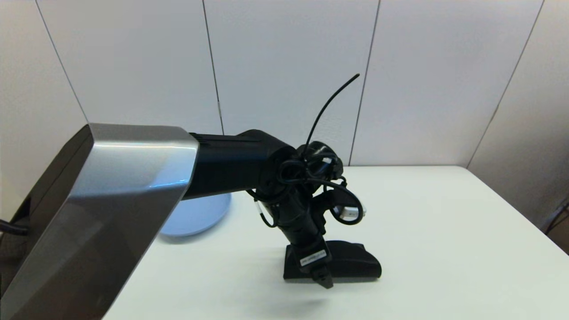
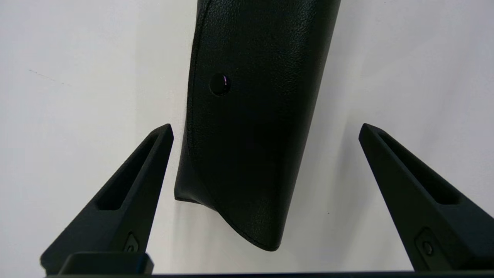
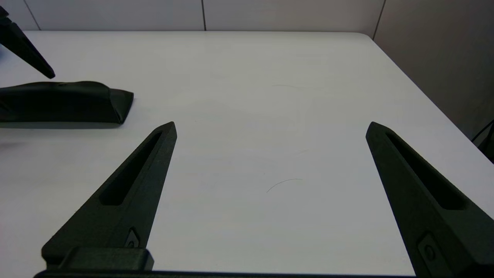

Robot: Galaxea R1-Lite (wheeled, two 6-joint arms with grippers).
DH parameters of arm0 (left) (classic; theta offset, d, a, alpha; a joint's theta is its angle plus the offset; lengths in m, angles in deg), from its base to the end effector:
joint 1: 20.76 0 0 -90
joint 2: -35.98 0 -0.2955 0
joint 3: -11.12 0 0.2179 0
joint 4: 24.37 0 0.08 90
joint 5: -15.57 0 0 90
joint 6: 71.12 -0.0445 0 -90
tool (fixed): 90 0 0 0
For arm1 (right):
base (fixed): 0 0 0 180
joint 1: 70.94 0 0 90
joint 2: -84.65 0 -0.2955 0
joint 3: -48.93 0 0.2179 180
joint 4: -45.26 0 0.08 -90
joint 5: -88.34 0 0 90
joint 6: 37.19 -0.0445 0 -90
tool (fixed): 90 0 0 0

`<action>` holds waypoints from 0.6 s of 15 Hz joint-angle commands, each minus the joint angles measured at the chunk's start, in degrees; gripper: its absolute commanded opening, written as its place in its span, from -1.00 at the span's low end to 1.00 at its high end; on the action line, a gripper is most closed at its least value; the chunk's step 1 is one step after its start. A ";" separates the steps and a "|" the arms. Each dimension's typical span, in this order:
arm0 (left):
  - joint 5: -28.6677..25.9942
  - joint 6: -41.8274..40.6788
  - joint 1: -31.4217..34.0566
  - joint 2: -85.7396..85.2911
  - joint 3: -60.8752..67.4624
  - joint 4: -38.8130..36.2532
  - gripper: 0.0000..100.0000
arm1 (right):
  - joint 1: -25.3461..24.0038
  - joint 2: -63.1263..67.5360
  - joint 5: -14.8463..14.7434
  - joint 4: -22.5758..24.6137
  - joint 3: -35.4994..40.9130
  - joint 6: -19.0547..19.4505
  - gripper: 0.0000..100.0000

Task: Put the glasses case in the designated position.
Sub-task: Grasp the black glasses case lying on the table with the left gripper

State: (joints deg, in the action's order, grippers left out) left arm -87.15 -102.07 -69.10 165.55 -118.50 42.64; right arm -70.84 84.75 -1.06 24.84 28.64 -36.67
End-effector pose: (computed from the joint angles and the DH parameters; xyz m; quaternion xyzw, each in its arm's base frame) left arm 0.2947 -0.3460 0.1144 0.3543 0.3931 -0.5485 0.6474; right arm 0.0335 0.0004 0.0752 -0.0045 0.0020 0.0044 1.0000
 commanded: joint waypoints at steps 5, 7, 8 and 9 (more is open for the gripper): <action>-0.19 -0.07 -0.53 1.30 0.01 0.28 1.00 | -0.01 -0.01 0.02 -0.02 0.02 0.02 1.00; -0.19 -0.07 -0.71 1.56 0.01 0.28 1.00 | -0.01 -0.01 0.02 -0.02 0.02 0.02 1.00; -0.19 -0.07 -0.80 1.65 0.10 0.28 1.00 | -0.01 -0.01 0.02 -0.02 -0.06 0.02 1.00; -0.19 -0.07 -0.80 1.65 0.01 0.28 1.00 | -0.01 -0.01 0.02 -0.02 0.02 0.02 1.00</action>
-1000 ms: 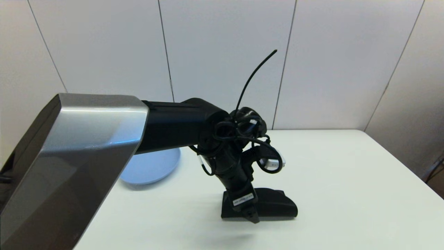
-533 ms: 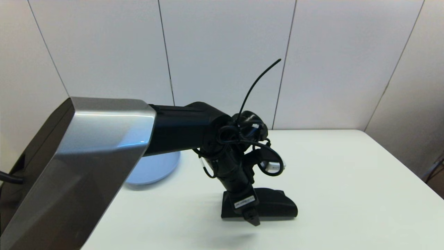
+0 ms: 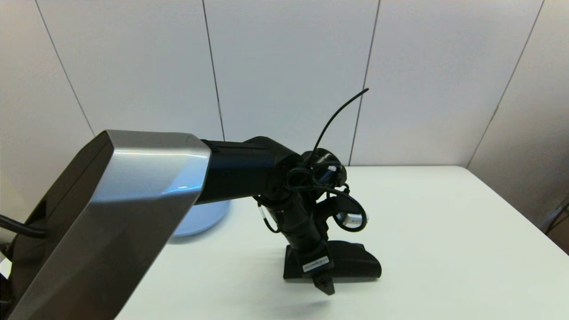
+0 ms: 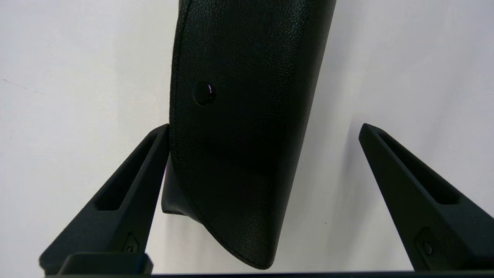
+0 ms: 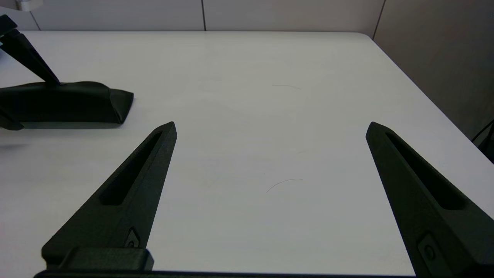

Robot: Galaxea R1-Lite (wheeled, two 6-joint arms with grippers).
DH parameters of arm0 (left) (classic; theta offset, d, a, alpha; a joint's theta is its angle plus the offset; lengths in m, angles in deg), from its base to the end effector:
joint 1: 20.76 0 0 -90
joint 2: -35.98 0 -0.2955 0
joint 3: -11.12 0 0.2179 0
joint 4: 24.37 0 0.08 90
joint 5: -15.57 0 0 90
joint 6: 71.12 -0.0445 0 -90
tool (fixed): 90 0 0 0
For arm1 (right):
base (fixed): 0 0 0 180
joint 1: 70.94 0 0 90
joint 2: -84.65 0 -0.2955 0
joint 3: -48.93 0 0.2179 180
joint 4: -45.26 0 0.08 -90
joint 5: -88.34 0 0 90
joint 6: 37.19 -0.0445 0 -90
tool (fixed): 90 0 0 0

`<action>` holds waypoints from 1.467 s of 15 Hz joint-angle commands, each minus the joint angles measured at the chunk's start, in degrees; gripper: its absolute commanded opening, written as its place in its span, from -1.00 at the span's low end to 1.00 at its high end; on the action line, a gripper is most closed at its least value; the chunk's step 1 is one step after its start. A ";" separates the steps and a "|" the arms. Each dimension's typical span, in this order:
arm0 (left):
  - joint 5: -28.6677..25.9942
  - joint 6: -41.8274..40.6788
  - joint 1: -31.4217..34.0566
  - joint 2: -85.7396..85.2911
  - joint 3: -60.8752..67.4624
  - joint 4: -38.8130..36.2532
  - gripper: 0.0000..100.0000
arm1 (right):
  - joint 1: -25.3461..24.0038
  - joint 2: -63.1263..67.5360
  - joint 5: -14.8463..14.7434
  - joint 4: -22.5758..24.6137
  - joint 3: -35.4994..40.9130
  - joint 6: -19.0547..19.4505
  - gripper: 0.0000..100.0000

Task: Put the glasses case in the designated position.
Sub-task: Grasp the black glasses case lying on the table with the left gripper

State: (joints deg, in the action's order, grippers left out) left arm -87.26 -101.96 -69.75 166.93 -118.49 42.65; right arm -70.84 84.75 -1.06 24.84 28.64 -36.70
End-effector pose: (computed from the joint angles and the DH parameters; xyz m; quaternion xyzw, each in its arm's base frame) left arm 0.2924 -0.3513 0.1034 0.3568 0.4018 -0.5517 0.6379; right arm 0.0335 0.0004 0.0752 -0.0043 0.0020 0.0044 1.0000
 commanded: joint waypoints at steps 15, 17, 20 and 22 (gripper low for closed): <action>0.09 -0.18 -0.06 0.62 -0.09 0.27 1.00 | -0.01 0.08 0.02 -0.02 0.02 0.04 1.00; 0.97 -0.18 0.03 0.53 -0.17 0.27 1.00 | -0.01 -0.01 0.02 -0.02 0.02 0.04 1.00; 1.94 1.49 0.20 0.36 -0.61 0.36 1.00 | -0.01 -0.01 0.02 -0.02 -0.06 0.04 1.00; 3.08 2.19 0.20 0.36 -0.97 0.45 1.00 | -0.01 0.08 0.02 -0.02 0.02 0.04 1.00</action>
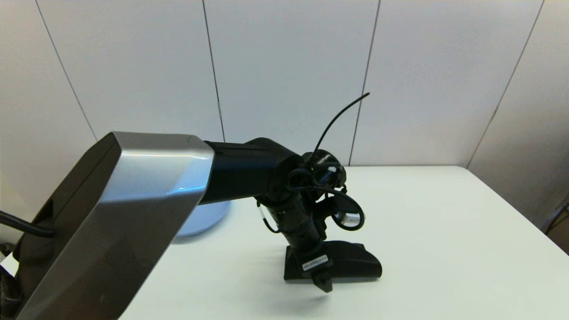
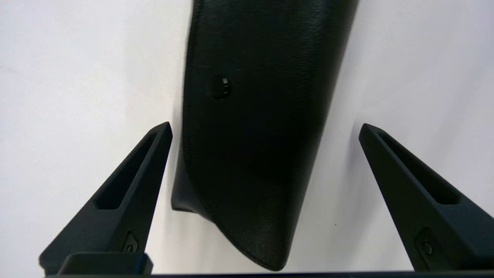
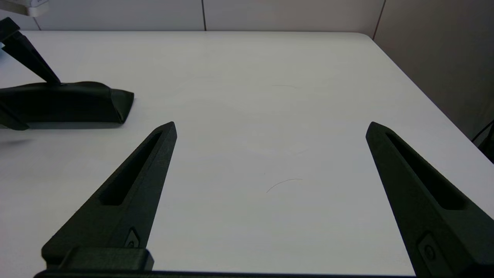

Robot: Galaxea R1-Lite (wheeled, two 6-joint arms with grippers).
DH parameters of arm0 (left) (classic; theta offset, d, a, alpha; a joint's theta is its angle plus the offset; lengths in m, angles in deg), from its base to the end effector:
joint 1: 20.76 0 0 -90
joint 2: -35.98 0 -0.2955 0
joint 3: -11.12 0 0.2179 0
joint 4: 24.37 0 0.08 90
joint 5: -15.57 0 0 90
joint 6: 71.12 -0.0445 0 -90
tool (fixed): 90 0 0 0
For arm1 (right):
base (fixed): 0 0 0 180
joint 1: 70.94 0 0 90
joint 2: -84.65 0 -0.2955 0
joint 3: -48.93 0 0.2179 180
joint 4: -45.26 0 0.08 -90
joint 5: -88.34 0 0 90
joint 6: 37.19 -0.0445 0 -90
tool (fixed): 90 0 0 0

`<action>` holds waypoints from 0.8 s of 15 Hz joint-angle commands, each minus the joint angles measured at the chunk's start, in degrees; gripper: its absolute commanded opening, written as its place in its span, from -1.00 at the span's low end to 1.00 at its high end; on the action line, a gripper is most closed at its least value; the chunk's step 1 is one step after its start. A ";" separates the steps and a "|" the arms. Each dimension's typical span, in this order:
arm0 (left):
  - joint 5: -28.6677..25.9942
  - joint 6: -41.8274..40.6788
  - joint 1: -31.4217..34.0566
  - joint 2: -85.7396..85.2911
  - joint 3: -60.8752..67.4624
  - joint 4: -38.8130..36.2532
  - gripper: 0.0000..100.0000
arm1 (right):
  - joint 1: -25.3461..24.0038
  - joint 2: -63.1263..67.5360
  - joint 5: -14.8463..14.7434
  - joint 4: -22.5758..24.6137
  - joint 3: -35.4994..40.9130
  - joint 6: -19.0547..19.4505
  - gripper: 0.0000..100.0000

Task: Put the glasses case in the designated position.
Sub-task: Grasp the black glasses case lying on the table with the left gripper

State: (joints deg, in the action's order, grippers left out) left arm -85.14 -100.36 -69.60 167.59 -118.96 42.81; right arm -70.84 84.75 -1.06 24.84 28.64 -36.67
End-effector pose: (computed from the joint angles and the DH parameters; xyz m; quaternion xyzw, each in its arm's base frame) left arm 0.2959 -0.3510 0.0998 0.3592 0.4126 -0.5313 0.6468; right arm 0.0335 0.0004 0.0752 -0.0045 0.0020 0.0044 1.0000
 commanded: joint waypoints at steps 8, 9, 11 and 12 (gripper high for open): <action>1.05 0.77 -0.03 1.02 -0.40 0.11 1.00 | -0.01 -0.01 0.02 -0.02 -0.06 0.02 1.00; 1.05 0.77 -0.03 1.19 -0.40 0.11 1.00 | -0.01 -0.01 0.02 -0.02 -0.06 0.02 1.00; 1.14 0.77 -0.03 1.28 -0.40 0.11 1.00 | -0.01 0.08 0.02 -0.02 -0.06 0.02 1.00; 1.14 0.86 -0.03 1.28 -0.49 0.11 1.00 | -0.01 -0.01 0.02 -0.02 0.02 0.02 1.00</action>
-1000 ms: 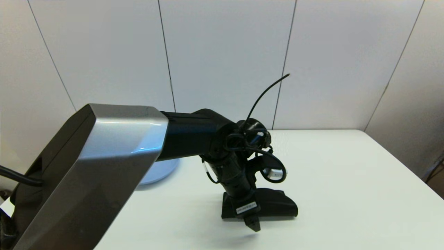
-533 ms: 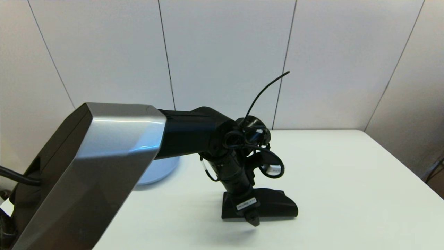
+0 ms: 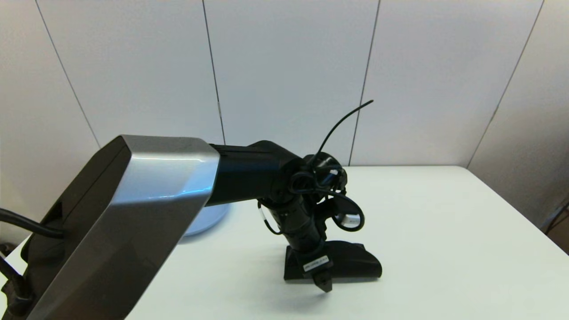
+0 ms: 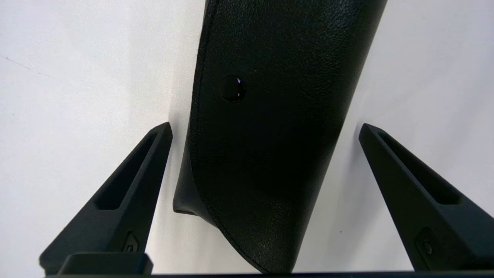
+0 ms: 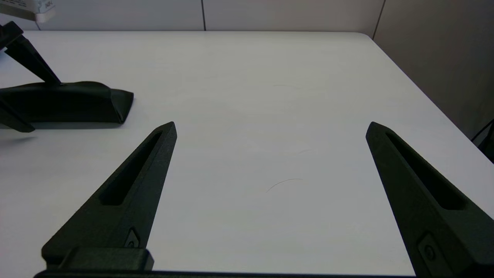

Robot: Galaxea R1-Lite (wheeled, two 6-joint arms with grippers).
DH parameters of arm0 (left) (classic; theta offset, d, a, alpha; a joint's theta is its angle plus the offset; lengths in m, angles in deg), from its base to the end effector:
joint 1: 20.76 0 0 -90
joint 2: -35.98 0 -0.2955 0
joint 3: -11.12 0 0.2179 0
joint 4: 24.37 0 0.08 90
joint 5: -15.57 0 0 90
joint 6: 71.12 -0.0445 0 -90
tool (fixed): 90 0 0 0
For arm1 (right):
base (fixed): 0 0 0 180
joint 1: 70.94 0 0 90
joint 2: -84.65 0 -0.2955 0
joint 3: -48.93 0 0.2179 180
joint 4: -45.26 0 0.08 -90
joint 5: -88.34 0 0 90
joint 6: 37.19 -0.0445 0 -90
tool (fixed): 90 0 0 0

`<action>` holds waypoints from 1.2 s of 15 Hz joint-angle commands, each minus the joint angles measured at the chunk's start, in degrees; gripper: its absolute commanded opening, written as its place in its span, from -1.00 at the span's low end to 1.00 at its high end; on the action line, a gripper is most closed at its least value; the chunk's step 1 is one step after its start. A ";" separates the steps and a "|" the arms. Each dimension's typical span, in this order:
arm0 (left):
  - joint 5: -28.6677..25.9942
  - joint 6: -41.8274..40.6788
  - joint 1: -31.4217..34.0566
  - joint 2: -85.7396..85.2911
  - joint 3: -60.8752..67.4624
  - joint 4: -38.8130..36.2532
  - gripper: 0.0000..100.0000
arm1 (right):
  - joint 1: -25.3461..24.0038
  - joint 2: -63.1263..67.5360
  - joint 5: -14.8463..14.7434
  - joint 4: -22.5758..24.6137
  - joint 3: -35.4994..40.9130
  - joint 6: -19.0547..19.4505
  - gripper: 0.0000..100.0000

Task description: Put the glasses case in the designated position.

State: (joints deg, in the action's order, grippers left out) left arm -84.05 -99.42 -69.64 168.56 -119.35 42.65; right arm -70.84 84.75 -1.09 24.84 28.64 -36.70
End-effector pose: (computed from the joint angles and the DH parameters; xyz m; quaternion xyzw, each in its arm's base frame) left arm 0.2981 -0.3528 0.0938 0.3605 0.4198 -0.5208 0.6501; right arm 0.0335 0.0004 0.0752 -0.0043 0.0020 0.0041 1.0000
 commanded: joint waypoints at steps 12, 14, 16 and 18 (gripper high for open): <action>0.04 0.62 0.00 0.39 -0.10 0.18 -1.00 | -0.01 -0.01 0.04 -0.02 0.02 0.04 1.00; 0.04 0.62 0.00 0.48 -0.10 0.18 -1.00 | -0.01 -0.01 0.04 -0.02 0.02 0.04 1.00; 0.04 0.62 -0.08 0.48 -0.10 0.27 -1.00 | -0.01 -0.01 0.04 -0.02 0.02 0.04 1.00; 0.04 0.62 -0.08 -0.05 -0.19 0.27 -1.00 | -0.01 -0.01 0.04 -0.02 0.02 0.04 1.00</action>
State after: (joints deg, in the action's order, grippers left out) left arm -83.94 -98.65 -69.69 168.83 -119.46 42.56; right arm -70.84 84.75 -1.09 24.81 28.64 -36.67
